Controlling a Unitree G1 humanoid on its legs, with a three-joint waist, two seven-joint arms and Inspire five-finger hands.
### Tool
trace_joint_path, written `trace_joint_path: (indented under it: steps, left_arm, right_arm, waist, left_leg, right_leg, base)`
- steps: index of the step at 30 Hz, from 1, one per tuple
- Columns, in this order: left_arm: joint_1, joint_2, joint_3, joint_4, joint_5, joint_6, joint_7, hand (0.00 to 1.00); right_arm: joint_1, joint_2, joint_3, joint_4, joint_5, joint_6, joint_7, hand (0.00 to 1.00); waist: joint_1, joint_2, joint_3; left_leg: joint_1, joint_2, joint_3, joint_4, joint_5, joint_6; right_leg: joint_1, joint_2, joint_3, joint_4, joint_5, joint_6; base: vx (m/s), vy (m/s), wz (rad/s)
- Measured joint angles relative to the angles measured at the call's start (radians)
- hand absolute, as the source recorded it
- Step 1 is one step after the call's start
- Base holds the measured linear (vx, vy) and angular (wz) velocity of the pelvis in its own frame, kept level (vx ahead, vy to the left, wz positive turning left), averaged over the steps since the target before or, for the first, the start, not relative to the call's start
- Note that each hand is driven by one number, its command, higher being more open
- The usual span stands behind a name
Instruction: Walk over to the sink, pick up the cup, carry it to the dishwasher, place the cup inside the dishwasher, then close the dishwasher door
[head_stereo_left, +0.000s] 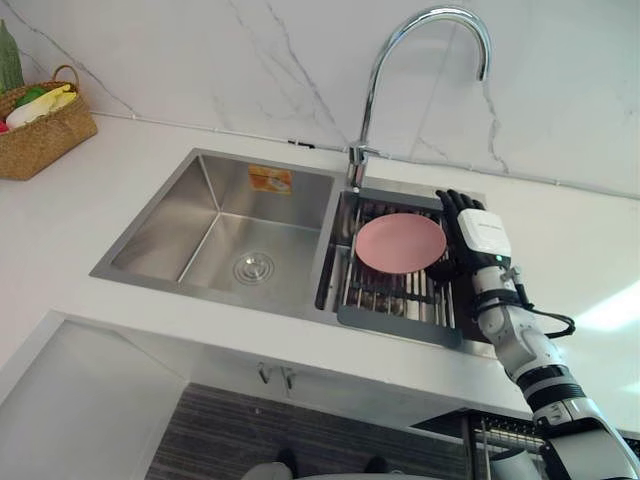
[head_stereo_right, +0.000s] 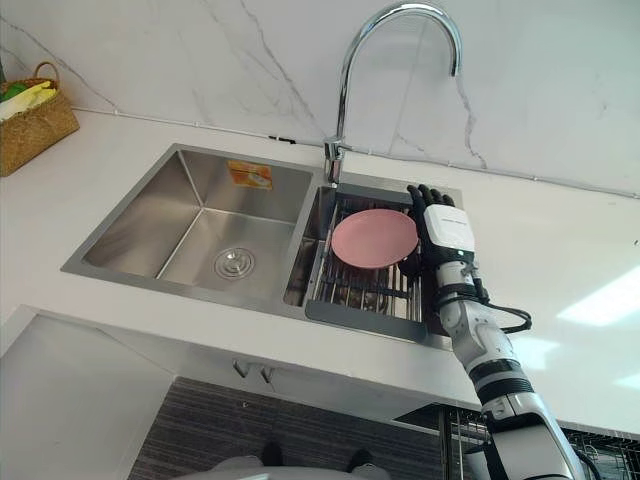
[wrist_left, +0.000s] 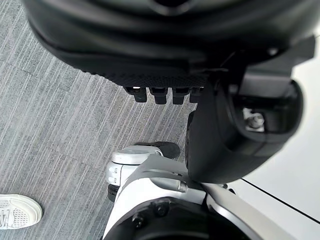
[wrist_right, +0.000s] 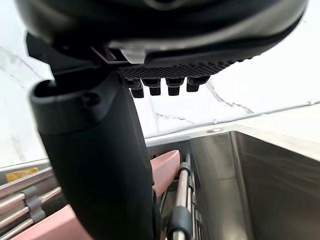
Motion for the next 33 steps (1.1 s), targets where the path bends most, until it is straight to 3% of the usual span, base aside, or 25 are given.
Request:
trace_joint_path:
  steps: [16,17,28,33]
  left_arm:
    - [0.000,0.000,0.000,0.003,0.000,-0.003,0.000,1.00]
    - [0.000,0.000,0.000,0.004,0.000,-0.003,0.000,1.00]
    - [0.000,-0.002,0.000,0.002,0.001,-0.007,-0.002,1.00]
    - [0.004,-0.003,0.000,0.002,0.002,-0.016,-0.003,1.00]
  right_arm:
    - [0.000,0.000,0.035,0.000,-0.022,-0.049,0.009,1.00]
    - [0.000,0.001,0.050,0.000,-0.023,-0.055,0.010,0.00]
    - [-0.010,0.010,0.123,0.002,-0.037,-0.099,0.008,0.00]
    - [-0.036,0.023,0.127,0.008,-0.045,-0.123,-0.059,0.00]
  waist:
    - [0.003,0.001,-0.001]
    - [0.003,0.001,-0.001]
    - [0.025,0.000,-0.001]
    - [0.030,-0.001,-0.001]
  left_leg:
    - [0.000,0.000,-0.005,0.000,0.000,0.000]
    - [0.000,0.000,-0.006,0.000,0.000,0.000]
    - [-0.005,-0.004,-0.025,0.000,0.006,0.002]
    - [-0.005,-0.004,-0.028,-0.001,0.008,0.003]
  right_leg:
    - [0.002,0.000,-0.006,0.000,0.000,0.000]
    - [0.003,0.000,-0.007,0.000,0.000,0.000]
    - [0.007,-0.003,-0.026,0.000,0.000,0.000]
    - [0.008,-0.003,-0.028,0.000,0.000,0.000]
  base:
    - [0.00,0.000,0.00]
    - [0.00,0.000,0.00]
    - [0.00,0.002,0.05]
    - [0.00,0.002,0.01]
